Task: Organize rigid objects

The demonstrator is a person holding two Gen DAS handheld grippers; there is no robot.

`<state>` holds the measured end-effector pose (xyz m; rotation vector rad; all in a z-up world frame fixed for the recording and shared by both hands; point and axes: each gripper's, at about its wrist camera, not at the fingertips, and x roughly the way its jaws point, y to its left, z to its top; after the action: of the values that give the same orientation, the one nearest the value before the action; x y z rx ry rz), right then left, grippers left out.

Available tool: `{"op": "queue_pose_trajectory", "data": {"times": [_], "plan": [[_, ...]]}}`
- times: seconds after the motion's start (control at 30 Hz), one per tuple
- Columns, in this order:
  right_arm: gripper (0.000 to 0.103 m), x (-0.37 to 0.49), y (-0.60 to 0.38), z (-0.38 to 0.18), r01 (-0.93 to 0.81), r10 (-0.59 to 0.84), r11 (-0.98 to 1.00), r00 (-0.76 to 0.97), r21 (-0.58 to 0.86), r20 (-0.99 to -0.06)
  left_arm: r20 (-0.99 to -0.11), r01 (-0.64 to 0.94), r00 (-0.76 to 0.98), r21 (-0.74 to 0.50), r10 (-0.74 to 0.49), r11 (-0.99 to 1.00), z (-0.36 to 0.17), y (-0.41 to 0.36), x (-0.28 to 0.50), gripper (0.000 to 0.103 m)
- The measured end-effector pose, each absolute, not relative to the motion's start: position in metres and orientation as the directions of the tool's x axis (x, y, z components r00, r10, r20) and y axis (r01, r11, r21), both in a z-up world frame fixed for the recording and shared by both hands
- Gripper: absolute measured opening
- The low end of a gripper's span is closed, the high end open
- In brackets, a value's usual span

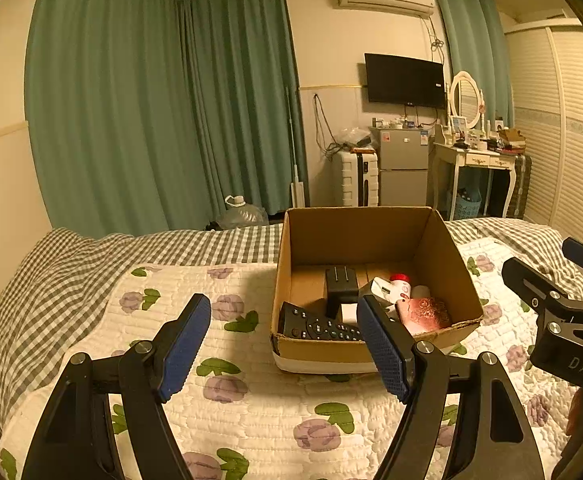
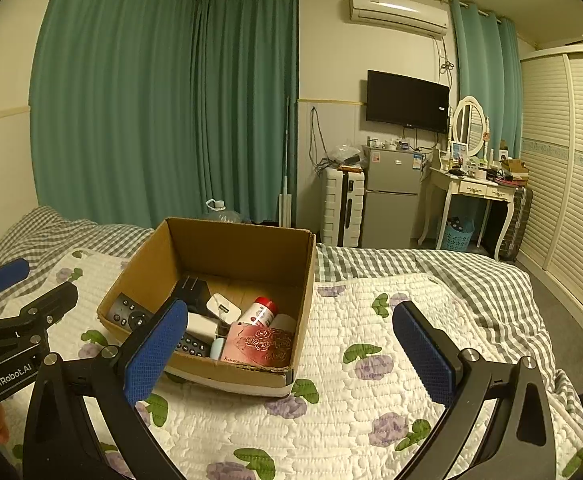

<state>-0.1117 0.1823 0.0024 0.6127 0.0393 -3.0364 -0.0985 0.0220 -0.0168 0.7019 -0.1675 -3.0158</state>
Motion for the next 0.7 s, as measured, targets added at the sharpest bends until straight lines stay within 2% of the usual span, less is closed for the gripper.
{"op": "queue_pose_trajectory", "data": {"times": [0.7], "plan": [[0.103,-0.1112,0.1818,0.0013,0.047,-0.038,-0.999,-0.919,-0.016,-0.393,-0.444,0.018,-0.894,0.114,-0.067,-0.993,-0.0162,0.0210,-0.0991,0.078]]}}
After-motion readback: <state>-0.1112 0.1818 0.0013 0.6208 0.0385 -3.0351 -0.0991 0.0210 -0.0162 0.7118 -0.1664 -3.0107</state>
